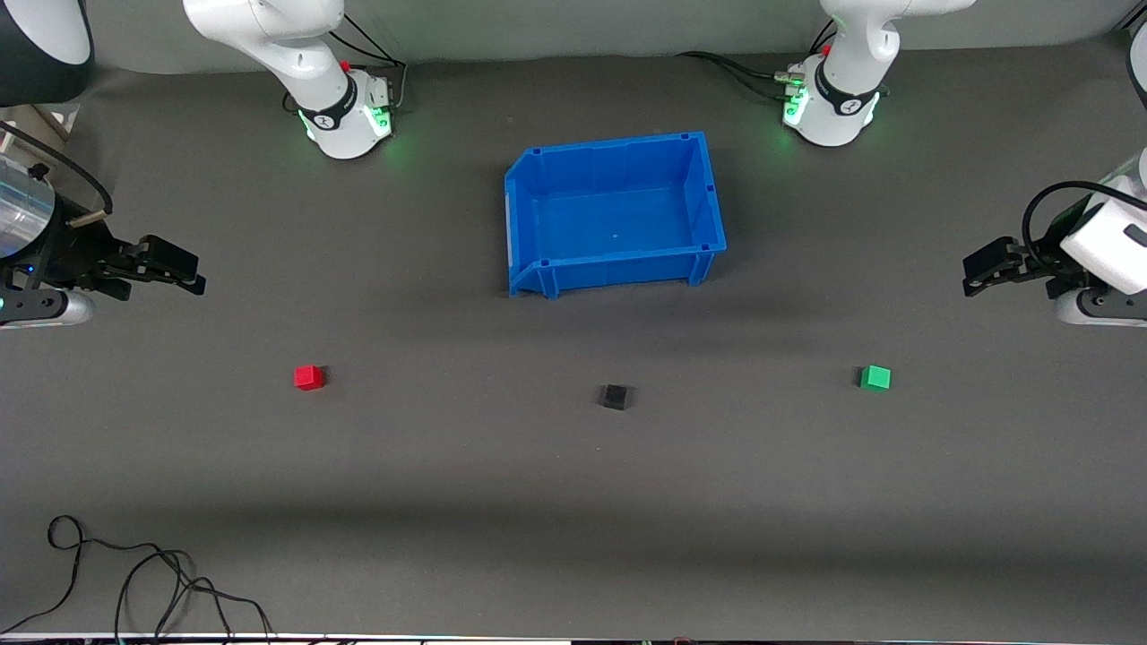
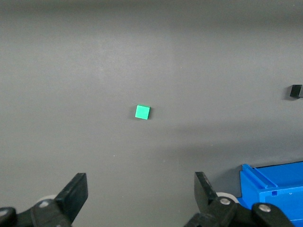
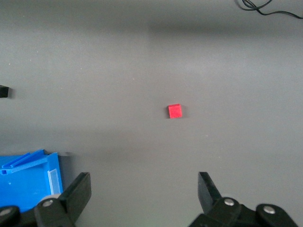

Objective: Attach green and red cubes to black cube
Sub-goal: 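Move the right gripper toward the red cube while the left gripper starts moving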

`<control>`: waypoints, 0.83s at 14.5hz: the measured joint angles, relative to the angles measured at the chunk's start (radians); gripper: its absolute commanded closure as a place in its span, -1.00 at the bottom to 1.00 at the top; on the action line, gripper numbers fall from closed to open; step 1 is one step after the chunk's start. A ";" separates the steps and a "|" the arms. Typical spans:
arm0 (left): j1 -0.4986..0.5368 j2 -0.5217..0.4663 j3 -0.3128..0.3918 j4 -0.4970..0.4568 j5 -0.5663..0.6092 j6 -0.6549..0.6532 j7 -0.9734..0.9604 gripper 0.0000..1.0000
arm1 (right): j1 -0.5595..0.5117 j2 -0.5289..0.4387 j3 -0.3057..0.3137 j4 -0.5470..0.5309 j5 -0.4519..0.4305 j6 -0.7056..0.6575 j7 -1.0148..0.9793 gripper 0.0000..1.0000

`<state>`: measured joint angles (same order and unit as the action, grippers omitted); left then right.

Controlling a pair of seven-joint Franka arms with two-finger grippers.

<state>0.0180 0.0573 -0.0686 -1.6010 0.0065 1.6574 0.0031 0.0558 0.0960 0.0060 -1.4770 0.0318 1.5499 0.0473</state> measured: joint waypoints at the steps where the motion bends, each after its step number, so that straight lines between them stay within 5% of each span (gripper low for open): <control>1: 0.000 0.000 -0.003 0.000 0.000 0.000 0.000 -1.00 | 0.000 0.000 0.000 0.000 0.000 0.000 0.000 -1.00; 5: 0.000 0.000 -0.005 0.000 0.000 0.000 0.000 -1.00 | -0.001 0.008 -0.002 -0.003 0.001 -0.002 0.064 -1.00; 12: 0.000 0.000 -0.004 0.000 -0.001 0.000 0.000 -1.00 | -0.001 0.024 -0.002 -0.054 0.035 -0.002 0.560 -1.00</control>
<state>0.0176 0.0573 -0.0731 -1.6010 0.0058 1.6574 0.0031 0.0551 0.1195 0.0044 -1.5312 0.0667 1.5476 0.6074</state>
